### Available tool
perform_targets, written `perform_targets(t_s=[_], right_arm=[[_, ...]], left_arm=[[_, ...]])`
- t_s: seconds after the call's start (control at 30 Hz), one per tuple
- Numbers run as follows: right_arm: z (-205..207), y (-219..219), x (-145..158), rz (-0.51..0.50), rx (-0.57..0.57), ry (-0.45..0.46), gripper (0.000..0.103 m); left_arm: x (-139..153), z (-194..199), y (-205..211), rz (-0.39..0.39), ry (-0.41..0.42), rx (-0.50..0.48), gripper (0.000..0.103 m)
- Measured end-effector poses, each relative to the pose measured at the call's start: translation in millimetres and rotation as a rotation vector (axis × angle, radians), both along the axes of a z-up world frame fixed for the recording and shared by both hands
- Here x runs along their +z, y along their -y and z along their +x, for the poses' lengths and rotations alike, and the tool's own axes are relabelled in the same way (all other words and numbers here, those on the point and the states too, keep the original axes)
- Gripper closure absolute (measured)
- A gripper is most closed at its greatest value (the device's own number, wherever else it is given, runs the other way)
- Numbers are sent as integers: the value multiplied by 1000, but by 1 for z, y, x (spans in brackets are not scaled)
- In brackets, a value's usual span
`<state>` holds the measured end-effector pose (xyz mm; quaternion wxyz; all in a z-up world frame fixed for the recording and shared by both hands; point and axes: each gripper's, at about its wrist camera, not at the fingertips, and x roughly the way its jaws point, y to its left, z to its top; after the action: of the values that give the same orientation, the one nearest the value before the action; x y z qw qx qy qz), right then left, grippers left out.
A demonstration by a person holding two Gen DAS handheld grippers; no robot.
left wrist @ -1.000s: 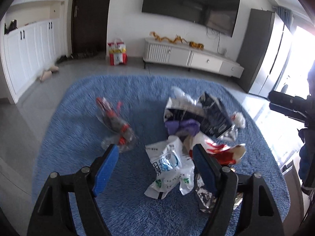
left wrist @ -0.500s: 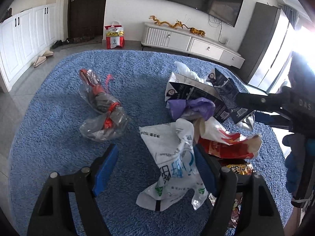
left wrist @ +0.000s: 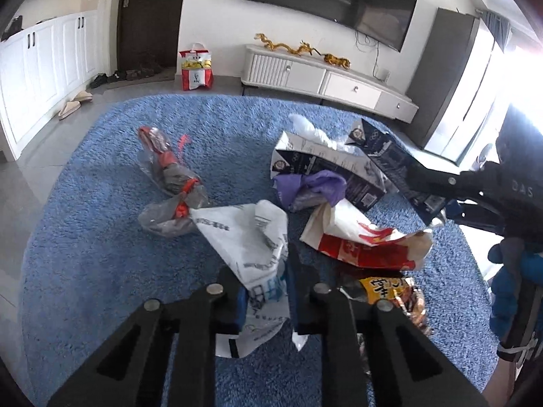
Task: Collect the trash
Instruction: 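Grasp the white plastic bag with the left tool while the right tool grasps the white carton, then carry the white bag and carton to the bin and release both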
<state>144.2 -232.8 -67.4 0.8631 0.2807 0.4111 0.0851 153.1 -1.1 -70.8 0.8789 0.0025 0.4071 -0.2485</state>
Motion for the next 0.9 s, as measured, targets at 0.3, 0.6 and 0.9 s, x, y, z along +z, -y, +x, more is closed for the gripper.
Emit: perform_targets(t_s=[0.3, 0.6, 0.9], right_arm=[[-39, 12, 34, 47, 29, 126, 41], [-99, 53, 84, -8, -43, 273, 41], [-174, 155, 71, -71, -248, 297, 40]], left_arm=[[34, -24, -20, -27, 51, 62, 89], [87, -57, 3, -47, 141, 42, 90], [110, -86, 107, -25, 133, -133, 90]])
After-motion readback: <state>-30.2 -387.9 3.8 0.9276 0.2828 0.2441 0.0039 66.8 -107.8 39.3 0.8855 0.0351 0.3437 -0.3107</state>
